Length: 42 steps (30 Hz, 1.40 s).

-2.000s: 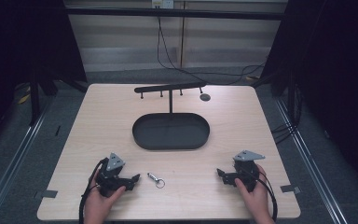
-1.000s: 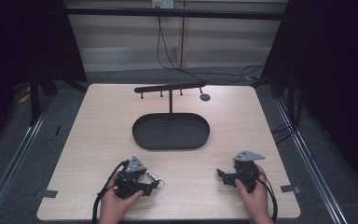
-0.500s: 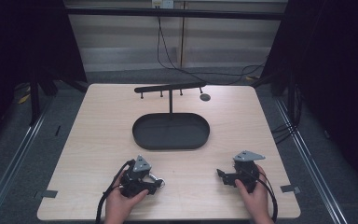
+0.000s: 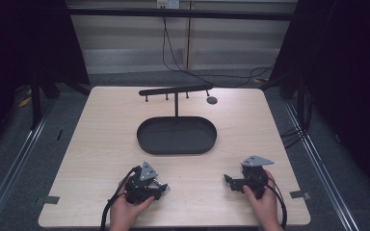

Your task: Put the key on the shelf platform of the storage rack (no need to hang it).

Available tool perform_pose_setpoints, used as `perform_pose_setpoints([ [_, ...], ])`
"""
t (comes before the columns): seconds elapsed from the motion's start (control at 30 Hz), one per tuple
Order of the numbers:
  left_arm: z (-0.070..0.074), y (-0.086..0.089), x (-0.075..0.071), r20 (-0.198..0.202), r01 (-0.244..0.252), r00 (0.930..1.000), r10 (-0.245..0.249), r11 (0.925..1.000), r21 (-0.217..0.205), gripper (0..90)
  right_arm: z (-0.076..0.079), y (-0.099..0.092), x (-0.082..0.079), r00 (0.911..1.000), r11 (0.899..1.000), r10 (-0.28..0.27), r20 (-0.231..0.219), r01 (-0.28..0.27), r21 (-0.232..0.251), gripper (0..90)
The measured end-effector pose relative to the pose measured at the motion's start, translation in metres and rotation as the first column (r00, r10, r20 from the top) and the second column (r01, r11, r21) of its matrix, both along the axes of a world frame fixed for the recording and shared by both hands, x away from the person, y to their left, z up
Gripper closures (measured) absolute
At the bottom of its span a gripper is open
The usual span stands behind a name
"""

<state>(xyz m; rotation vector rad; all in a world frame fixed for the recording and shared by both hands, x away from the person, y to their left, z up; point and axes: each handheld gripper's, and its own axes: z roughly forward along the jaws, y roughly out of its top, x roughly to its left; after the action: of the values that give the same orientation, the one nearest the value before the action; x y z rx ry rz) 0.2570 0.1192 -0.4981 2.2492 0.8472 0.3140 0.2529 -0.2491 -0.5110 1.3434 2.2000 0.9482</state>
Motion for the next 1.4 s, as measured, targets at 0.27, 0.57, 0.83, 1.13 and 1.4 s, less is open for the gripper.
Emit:
perform_pose_setpoints([
  [0.27, 0.004, 0.001, 0.002, -0.003, -0.004, 1.0000, 0.004, 1.0000, 0.003, 43.3, 0.000, 0.000, 0.000, 1.0000, 1.000, 0.000, 0.000, 0.000, 0.000, 14.9],
  [0.57, 0.014, 0.008, 0.007, -0.003, -0.036, 0.9994, 0.036, 0.9990, -0.028, 43.4, 0.000, 0.000, 0.000, 1.0000, 1.000, 0.000, 0.000, 0.000, 0.000, 14.9],
  [0.83, 0.026, 0.011, 0.013, -0.009, -0.045, 0.9990, 0.044, 0.9977, -0.051, 43.4, 0.000, 0.000, 0.000, 1.0000, 1.000, 0.000, 0.000, 0.000, 0.000, 14.9],
  [1.13, 0.038, 0.013, 0.023, -0.024, -0.049, 0.9986, 0.048, 0.9968, -0.063, 43.5, 0.000, 0.000, 0.000, 1.0000, 1.000, 0.000, 0.000, 0.000, 0.000, 14.9],
  [1.4, 0.046, 0.014, 0.033, -0.033, -0.069, 0.9972, 0.067, 0.9943, -0.080, 43.5, 0.000, 0.000, 0.000, 1.0000, 1.000, 0.001, 0.000, -0.001, 0.000, 14.9],
])
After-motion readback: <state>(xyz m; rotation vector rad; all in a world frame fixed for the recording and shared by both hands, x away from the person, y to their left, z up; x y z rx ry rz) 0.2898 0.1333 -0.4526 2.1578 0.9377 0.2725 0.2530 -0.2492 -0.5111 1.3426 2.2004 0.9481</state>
